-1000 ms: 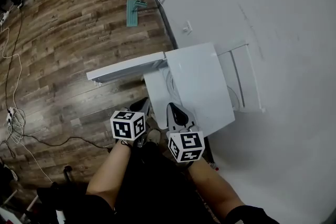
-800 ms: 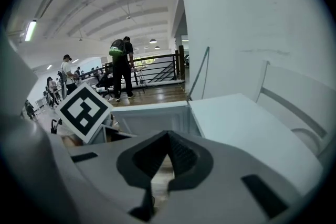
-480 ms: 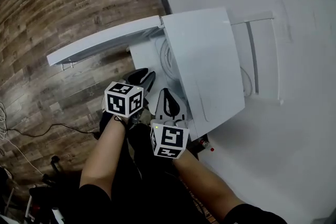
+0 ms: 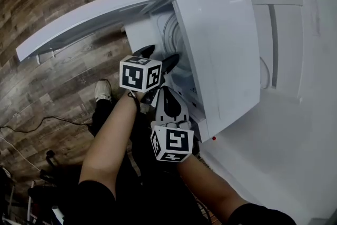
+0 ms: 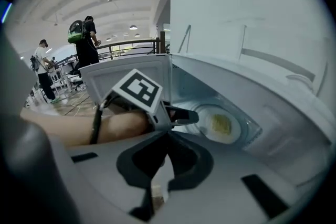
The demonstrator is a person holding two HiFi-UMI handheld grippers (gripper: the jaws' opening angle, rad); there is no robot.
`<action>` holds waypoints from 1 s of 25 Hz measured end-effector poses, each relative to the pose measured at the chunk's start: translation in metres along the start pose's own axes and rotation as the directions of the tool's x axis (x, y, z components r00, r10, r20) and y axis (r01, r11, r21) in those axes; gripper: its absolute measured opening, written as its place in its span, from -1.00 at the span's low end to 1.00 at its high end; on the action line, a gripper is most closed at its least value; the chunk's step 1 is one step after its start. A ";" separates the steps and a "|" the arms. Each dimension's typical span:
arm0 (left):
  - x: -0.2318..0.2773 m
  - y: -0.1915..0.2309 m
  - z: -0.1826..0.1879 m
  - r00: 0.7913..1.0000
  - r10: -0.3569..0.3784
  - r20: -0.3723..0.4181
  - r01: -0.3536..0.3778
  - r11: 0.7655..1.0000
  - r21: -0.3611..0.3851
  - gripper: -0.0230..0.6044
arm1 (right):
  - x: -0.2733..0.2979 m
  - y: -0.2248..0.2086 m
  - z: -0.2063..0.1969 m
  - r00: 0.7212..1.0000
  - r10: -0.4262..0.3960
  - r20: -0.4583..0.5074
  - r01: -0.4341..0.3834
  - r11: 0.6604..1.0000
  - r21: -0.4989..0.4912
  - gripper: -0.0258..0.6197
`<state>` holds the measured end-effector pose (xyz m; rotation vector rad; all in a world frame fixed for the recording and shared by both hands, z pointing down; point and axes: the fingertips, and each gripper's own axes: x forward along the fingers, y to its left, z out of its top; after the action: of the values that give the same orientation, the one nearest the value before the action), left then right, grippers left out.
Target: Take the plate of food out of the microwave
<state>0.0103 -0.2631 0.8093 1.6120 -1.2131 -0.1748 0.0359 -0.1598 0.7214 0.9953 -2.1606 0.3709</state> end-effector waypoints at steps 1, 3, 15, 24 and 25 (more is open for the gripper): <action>0.008 0.001 -0.003 1.000 0.012 -0.014 -0.012 1.000 0.002 0.31 | -0.001 0.000 -0.003 1.000 0.004 -0.005 -0.004 1.000 -0.001 -0.88; 0.021 0.000 -0.009 0.999 0.033 -0.041 -0.033 0.999 0.010 0.38 | -0.004 -0.002 -0.008 1.000 0.008 -0.013 -0.008 1.000 -0.001 -0.88; 0.046 0.022 -0.027 0.978 0.176 -0.107 -0.174 0.984 0.030 0.43 | -0.013 -0.010 -0.015 0.999 0.031 -0.019 -0.031 0.999 0.038 -0.88; 0.018 0.036 -0.040 0.983 0.116 -0.140 -0.129 0.988 -0.085 0.42 | -0.014 -0.011 -0.016 0.999 0.045 -0.015 -0.045 0.998 0.049 -0.88; 0.014 0.036 -0.041 0.985 0.105 -0.140 -0.119 0.988 -0.094 0.39 | -0.014 -0.011 -0.016 0.999 0.045 -0.013 -0.044 0.998 0.051 -0.88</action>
<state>0.0211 -0.2450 0.8618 1.4394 -1.1683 -0.0546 0.0576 -0.1513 0.7223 0.9705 -2.1728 0.4551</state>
